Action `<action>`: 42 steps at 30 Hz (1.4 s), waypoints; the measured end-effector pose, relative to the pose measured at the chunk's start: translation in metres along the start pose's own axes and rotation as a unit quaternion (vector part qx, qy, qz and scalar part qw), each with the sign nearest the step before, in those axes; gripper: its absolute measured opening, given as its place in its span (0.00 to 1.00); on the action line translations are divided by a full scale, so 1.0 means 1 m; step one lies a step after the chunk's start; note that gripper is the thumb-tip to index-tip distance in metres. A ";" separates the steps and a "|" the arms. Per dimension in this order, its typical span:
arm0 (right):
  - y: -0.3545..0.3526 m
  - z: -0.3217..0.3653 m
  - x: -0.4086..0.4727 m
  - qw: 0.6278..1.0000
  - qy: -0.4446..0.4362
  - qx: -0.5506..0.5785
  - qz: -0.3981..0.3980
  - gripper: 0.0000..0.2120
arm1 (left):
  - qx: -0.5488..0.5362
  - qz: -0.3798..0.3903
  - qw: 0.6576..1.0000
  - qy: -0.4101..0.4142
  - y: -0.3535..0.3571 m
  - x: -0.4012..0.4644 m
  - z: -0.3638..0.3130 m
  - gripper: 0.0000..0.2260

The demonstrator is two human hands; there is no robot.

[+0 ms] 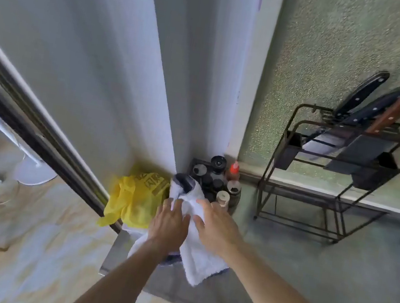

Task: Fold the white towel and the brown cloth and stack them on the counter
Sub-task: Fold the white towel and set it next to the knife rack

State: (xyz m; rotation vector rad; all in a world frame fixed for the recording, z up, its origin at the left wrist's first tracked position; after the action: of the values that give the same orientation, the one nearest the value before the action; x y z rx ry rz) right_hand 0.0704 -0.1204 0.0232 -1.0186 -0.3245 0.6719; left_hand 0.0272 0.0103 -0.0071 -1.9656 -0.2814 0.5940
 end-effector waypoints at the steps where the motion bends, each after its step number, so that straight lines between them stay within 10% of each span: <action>1: 0.005 -0.001 0.012 1.000 0.000 -0.015 0.006 0.19 | -0.015 0.002 1.000 -0.004 0.001 0.008 0.002 0.24; 8: 0.038 -0.016 0.086 0.990 0.005 -0.117 0.081 0.35 | -0.053 -0.004 0.999 0.005 0.022 0.049 0.017 0.27; 12: 0.038 -0.019 0.092 0.982 0.001 -0.160 0.103 0.12 | -0.033 -0.001 0.999 0.014 0.021 0.049 0.018 0.26; 19: 0.003 -0.020 0.043 0.996 -0.083 0.002 0.033 0.07 | -0.012 -0.072 0.990 0.121 -0.002 0.011 0.000 0.10; 30: -0.150 -0.019 -0.074 0.955 -0.141 0.258 0.030 0.07 | -0.048 -0.247 0.938 0.238 -0.092 -0.125 -0.127 0.12; 42: -0.228 -0.195 -0.244 0.994 -0.017 0.054 0.097 0.12 | 0.081 -0.323 0.904 0.269 -0.111 -0.218 -0.252 0.09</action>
State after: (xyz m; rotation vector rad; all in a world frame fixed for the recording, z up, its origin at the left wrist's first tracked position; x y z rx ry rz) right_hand 0.0752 -0.4905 0.1359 -0.9438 -0.2176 0.8747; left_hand -0.0203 -0.2306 0.2440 -1.6555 -0.4850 -0.3458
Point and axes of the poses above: each hand's wrist, its own x-axis towards the middle knuckle, its own y-axis out of the palm, z = x × y, the point moved 3 cm from there along x, towards the middle knuckle, and after that the axes turned 7 degrees about -y, right-handed, at the moved point
